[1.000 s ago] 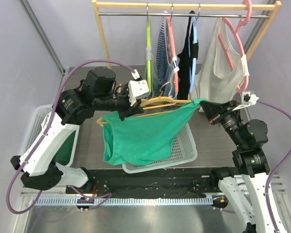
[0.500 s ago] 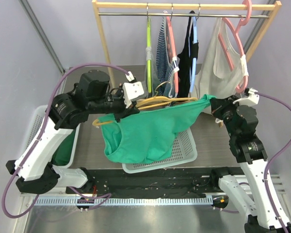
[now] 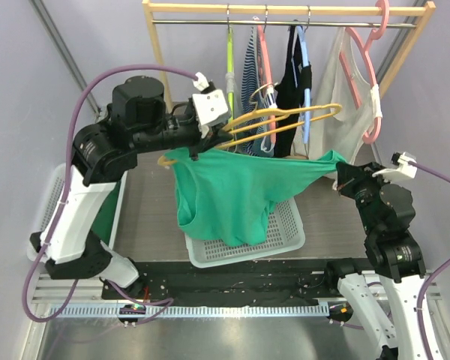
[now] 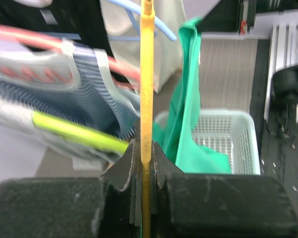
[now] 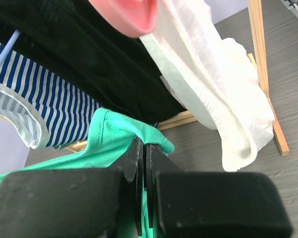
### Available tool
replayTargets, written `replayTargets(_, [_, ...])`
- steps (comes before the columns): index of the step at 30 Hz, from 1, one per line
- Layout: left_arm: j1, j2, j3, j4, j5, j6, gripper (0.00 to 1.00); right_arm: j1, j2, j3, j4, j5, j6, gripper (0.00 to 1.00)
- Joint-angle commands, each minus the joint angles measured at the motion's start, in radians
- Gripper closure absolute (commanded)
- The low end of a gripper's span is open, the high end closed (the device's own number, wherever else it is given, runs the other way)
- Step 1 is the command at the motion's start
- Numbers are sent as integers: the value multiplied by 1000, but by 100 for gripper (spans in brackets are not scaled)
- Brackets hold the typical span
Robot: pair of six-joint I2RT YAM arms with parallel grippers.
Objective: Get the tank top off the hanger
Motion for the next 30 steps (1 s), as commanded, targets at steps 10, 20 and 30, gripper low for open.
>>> replayTargets(10, [-83,67,103,-92,39,11,100,-7,29,176,16,-24,-75,99])
replayTargets(20, [-83,21,14,-57,44,-24,100,-7,-64,-146,139,-455,-90,91])
replayTargets(30, [-84,56,13,-24,40,-44,100,4,51,111,-24,-557,-333,19])
